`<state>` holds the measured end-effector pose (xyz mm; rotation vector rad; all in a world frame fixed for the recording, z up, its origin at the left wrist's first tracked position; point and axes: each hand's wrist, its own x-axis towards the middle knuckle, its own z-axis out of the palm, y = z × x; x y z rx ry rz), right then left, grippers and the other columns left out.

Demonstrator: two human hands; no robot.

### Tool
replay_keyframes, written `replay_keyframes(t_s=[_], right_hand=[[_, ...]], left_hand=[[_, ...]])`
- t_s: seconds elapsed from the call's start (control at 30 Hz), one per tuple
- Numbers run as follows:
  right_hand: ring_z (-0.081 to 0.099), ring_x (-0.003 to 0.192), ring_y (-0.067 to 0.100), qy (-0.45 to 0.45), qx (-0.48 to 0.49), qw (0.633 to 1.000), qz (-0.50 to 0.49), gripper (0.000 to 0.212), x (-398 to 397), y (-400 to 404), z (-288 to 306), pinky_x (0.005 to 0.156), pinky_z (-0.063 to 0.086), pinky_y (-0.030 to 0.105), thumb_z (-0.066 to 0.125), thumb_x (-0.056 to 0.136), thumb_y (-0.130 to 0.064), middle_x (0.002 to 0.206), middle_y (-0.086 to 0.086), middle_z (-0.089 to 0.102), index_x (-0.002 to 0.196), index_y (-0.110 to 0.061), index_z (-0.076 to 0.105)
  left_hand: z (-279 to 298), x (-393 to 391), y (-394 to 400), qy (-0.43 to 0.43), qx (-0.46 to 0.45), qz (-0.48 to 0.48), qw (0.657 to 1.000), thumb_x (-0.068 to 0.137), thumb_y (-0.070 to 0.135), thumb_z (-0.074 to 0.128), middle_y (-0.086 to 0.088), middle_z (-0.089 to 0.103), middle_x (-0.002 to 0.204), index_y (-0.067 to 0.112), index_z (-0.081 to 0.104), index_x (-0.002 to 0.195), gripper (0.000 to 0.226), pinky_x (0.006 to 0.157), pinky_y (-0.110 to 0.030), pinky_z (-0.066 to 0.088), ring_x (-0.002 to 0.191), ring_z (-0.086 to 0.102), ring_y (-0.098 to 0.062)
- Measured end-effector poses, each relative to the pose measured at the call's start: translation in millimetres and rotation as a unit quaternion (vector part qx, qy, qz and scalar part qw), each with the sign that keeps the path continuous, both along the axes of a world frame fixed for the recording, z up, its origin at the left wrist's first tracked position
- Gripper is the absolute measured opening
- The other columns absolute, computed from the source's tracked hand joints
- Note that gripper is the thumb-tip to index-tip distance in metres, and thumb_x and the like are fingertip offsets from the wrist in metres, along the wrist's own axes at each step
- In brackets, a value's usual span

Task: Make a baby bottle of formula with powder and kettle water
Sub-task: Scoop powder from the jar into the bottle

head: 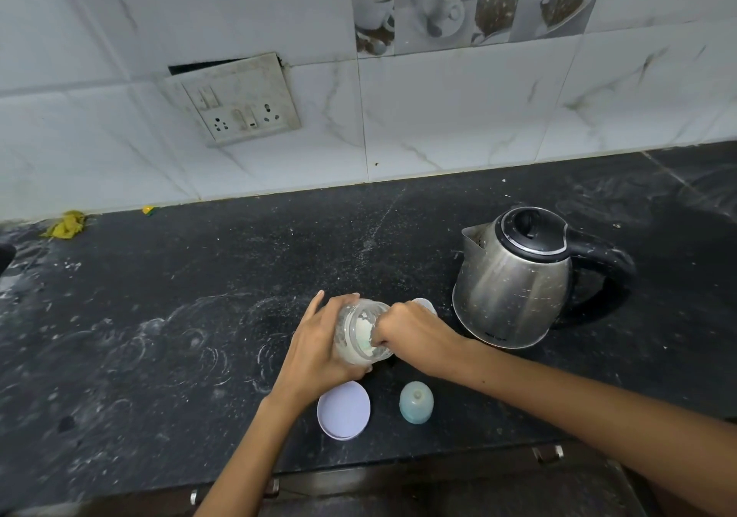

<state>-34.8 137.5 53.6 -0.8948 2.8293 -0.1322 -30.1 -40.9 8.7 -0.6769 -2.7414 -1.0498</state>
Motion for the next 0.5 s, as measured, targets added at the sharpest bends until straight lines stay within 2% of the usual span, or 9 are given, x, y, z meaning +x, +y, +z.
replay_keyframes(t_s=[0.03, 0.1, 0.2, 0.27, 0.37, 0.43, 0.5], right_hand=[[0.058, 0.079, 0.027, -0.02, -0.053, 0.998, -0.024, 0.027, 0.9, -0.2, 1.2, 0.061, 0.043, 0.031, 0.054, 0.079, 0.006, 0.076, 0.004, 0.064, 0.078, -0.014, 0.072], [0.067, 0.085, 0.019, -0.063, -0.161, 0.983, -0.063, 0.02, 0.9, 3.3, 2.9, 0.073, 0.052, 0.031, 0.065, 0.084, -0.004, 0.089, 0.004, 0.077, 0.093, -0.015, 0.079], [0.07, 0.076, 0.006, -0.117, -0.298, 0.939, -0.129, 0.012, 2.3, 12.0, 6.8, 0.075, 0.054, 0.021, 0.078, 0.075, -0.005, 0.083, 0.005, 0.078, 0.085, -0.01, 0.08], [0.071, 0.075, 0.004, -0.141, -0.364, 0.902, -0.186, 0.011, 3.2, 19.1, 6.6, 0.075, 0.055, 0.015, 0.083, 0.072, -0.006, 0.081, 0.005, 0.078, 0.082, -0.009, 0.08], [0.074, 0.074, 0.01, -0.17, -0.432, 0.847, -0.258, 0.01, 5.7, 25.1, 6.9, 0.073, 0.057, 0.018, 0.082, 0.072, -0.003, 0.078, 0.009, 0.078, 0.081, -0.006, 0.08], [0.072, 0.069, 0.005, -0.154, -0.46, 0.829, -0.279, 0.009, 7.5, 28.0, 7.5, 0.068, 0.054, 0.014, 0.083, 0.072, -0.003, 0.077, 0.007, 0.078, 0.08, -0.006, 0.08], [0.072, 0.069, 0.004, -0.125, -0.476, 0.825, -0.276, 0.009, 10.9, 30.1, 7.1, 0.069, 0.055, 0.013, 0.082, 0.074, -0.005, 0.077, 0.004, 0.078, 0.082, -0.009, 0.08]], left_hand=[[0.6, 0.6, -0.5, -0.001, 0.004, 0.0, 1.0, 0.049, 0.045, 0.085, 0.019, 0.056, 0.125, 0.024, 0.046, 0.125, 0.088, 0.119, -0.018, 0.006, 0.111, 0.051, 0.01], [-0.9, 1.0, -0.2, -0.009, 0.018, 0.007, 1.0, 0.048, 0.05, 0.083, 0.027, 0.052, 0.124, 0.026, 0.045, 0.125, 0.089, 0.118, -0.015, 0.007, 0.115, 0.041, 0.02], [-6.5, 2.7, -3.3, -0.016, 0.041, 0.027, 0.999, 0.044, 0.047, 0.085, 0.034, 0.049, 0.122, 0.031, 0.043, 0.124, 0.092, 0.117, -0.013, 0.007, 0.119, 0.031, 0.026], [-9.2, 3.2, -5.0, -0.028, 0.053, 0.046, 0.997, 0.042, 0.044, 0.088, 0.032, 0.05, 0.124, 0.031, 0.043, 0.123, 0.093, 0.119, -0.02, 0.011, 0.121, 0.038, 0.017], [-9.4, 4.9, -5.2, -0.032, 0.068, 0.073, 0.994, 0.04, 0.043, 0.09, 0.029, 0.051, 0.125, 0.034, 0.043, 0.12, 0.093, 0.119, -0.034, 0.022, 0.123, 0.047, -0.004], [-8.2, 6.8, -4.5, -0.037, 0.083, 0.083, 0.992, 0.039, 0.04, 0.091, 0.026, 0.052, 0.124, 0.035, 0.043, 0.12, 0.094, 0.113, -0.044, 0.033, 0.123, 0.049, -0.01], [-7.7, 8.5, -4.1, -0.045, 0.094, 0.086, 0.991, 0.039, 0.037, 0.091, 0.018, 0.054, 0.124, 0.032, 0.043, 0.122, 0.096, 0.106, -0.048, 0.041, 0.121, 0.051, -0.014]])
